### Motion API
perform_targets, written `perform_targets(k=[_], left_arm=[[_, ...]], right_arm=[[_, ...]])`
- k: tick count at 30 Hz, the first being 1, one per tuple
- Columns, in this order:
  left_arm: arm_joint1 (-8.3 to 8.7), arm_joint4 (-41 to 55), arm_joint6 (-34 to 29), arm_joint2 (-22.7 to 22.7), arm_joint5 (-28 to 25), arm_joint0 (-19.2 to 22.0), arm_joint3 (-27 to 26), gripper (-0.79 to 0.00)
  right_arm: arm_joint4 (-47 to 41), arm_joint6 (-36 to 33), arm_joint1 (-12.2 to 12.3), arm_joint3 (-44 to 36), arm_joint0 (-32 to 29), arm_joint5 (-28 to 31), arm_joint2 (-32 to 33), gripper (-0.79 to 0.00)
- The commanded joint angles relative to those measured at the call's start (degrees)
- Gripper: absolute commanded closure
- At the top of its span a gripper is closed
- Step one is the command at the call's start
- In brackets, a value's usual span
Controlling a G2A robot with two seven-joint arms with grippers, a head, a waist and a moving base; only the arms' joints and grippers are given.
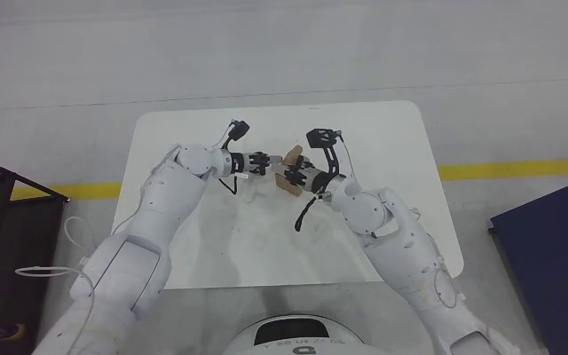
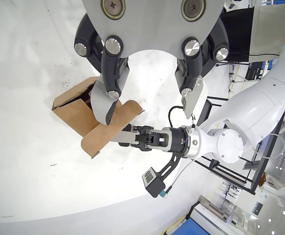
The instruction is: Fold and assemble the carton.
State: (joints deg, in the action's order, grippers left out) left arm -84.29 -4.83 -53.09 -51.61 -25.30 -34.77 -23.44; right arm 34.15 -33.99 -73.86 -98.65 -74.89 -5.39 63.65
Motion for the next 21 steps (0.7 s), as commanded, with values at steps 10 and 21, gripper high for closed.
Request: perform_targets(k=[10,21], left_arm=[[-0.05,-0.34,-0.18,0.13,0.05,-0.18,-0.81,-0.557],[0.01,-0.64,-0.15,0.11,0.20,-0.34,-1.54,-0.554]], right_arm=[[3.96,0.97,-0.27,0.98,1.57,-2.61,-2.17,-0.502],[14.17,3.05,-0.82,1.57,2.95,-10.46,-5.68,-0.425]])
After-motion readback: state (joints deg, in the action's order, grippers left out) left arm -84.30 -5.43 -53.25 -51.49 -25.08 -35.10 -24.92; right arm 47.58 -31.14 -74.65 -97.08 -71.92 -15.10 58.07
